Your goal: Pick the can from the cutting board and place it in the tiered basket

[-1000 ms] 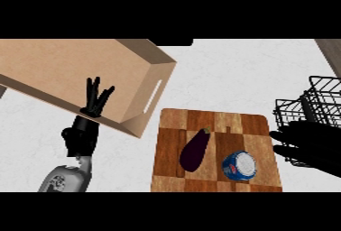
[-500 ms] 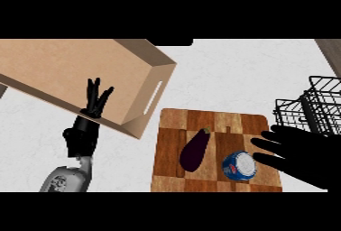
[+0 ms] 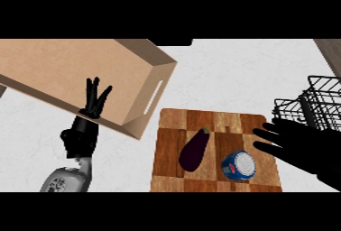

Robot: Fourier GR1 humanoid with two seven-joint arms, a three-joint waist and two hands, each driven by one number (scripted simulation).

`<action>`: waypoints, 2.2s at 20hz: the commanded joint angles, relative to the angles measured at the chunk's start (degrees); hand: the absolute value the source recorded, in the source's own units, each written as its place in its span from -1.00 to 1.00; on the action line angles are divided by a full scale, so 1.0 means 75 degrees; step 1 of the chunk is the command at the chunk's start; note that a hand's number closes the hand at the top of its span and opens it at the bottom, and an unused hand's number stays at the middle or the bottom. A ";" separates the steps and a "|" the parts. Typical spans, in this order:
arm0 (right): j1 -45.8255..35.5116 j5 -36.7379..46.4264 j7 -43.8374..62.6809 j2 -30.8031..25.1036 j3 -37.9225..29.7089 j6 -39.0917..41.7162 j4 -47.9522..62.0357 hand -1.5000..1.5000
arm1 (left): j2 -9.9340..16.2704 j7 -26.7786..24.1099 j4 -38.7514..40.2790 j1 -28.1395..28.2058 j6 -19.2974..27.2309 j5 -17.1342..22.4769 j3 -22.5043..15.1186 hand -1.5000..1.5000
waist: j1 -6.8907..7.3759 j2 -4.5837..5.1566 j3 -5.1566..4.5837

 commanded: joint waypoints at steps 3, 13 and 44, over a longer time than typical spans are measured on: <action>-0.0022 0.0352 -0.0315 0.0256 0.0119 0.0357 0.0358 -1.00 | -0.0255 -0.0119 0.0409 -0.0265 -0.0012 -0.0149 0.0167 0.00 | -0.0021 -0.0004 -0.0003; -0.0153 0.1168 -0.1257 0.0613 0.0948 -0.0583 0.1599 -1.00 | -0.0242 0.0067 -0.0008 -0.0085 -0.0184 -0.0333 0.0207 0.00 | 0.0005 -0.0004 -0.0002; -0.0313 0.2695 -0.0920 0.2172 0.2049 -0.0920 0.2927 -1.00 | -0.0397 0.0634 -0.0381 -0.0222 -0.0792 -0.0465 0.0626 0.00 | 0.0018 -0.0006 -0.0001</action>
